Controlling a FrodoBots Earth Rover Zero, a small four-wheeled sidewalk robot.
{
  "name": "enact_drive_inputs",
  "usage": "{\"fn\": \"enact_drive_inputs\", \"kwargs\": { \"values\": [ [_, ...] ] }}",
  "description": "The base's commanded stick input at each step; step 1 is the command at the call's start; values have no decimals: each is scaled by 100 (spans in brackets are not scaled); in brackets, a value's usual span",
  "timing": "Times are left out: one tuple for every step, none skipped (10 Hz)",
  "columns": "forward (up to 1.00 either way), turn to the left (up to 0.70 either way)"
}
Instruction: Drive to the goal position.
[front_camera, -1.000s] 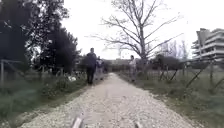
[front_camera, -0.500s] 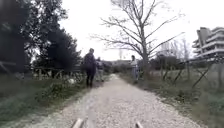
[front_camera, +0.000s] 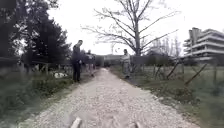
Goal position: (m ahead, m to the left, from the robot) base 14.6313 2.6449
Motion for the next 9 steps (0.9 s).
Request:
{"fn": "enact_drive_inputs", "kwargs": {
  "values": [
    [50, -17],
    [50, -32],
    [50, -12],
    [50, 0],
    [50, 0],
    [50, 0],
    [50, 0],
    [50, 0],
    [50, 0]
  ]
}}
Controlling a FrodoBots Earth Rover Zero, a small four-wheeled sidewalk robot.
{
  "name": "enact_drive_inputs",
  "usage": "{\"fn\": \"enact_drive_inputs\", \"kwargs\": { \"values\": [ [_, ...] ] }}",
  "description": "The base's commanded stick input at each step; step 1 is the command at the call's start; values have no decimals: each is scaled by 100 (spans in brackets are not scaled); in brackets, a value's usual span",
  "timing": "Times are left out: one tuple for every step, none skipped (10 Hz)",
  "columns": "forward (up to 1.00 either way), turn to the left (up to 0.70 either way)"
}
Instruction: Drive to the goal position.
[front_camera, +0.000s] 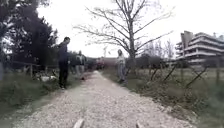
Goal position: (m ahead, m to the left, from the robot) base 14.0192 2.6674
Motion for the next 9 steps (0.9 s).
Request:
{"fn": "enact_drive_inputs", "kwargs": {
  "values": [
    [50, 0],
    [50, 0],
    [50, 0],
    [50, 0],
    [50, 0],
    [50, 0],
    [50, 0],
    [50, 0],
    [50, 0]
  ]
}}
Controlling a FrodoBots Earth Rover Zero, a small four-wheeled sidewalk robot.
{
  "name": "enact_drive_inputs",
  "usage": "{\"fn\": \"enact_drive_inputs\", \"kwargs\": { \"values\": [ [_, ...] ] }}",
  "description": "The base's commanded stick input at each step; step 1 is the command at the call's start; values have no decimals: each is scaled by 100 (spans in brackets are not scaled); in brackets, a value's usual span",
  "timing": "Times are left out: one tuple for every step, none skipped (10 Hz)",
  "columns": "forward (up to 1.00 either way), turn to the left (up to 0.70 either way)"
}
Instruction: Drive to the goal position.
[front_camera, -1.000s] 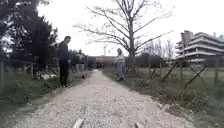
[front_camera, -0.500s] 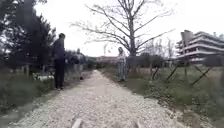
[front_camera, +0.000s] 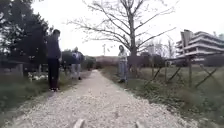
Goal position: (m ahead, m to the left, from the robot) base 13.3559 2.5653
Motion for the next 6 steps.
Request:
{"fn": "enact_drive_inputs", "kwargs": {
  "values": [
    [50, 0],
    [50, 0],
    [50, 0],
    [50, 0],
    [50, 0],
    [50, 0]
  ]
}}
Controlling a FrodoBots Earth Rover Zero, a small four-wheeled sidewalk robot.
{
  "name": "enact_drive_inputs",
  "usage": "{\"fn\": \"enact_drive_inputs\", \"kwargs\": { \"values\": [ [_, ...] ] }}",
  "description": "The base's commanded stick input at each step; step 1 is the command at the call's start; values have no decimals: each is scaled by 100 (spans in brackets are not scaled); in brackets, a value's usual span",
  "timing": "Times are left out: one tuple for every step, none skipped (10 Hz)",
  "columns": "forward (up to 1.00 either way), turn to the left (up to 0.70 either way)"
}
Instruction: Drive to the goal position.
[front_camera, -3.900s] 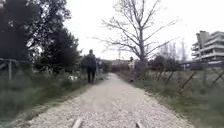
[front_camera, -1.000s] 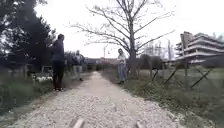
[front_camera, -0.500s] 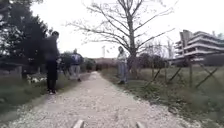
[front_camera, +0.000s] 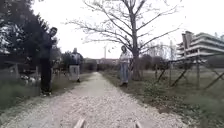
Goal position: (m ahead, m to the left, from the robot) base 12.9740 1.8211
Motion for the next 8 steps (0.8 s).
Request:
{"fn": "enact_drive_inputs", "kwargs": {
  "values": [
    [50, 0],
    [50, 0],
    [50, 0],
    [50, 0],
    [50, 0],
    [50, 0],
    [50, 0],
    [50, 0]
  ]
}}
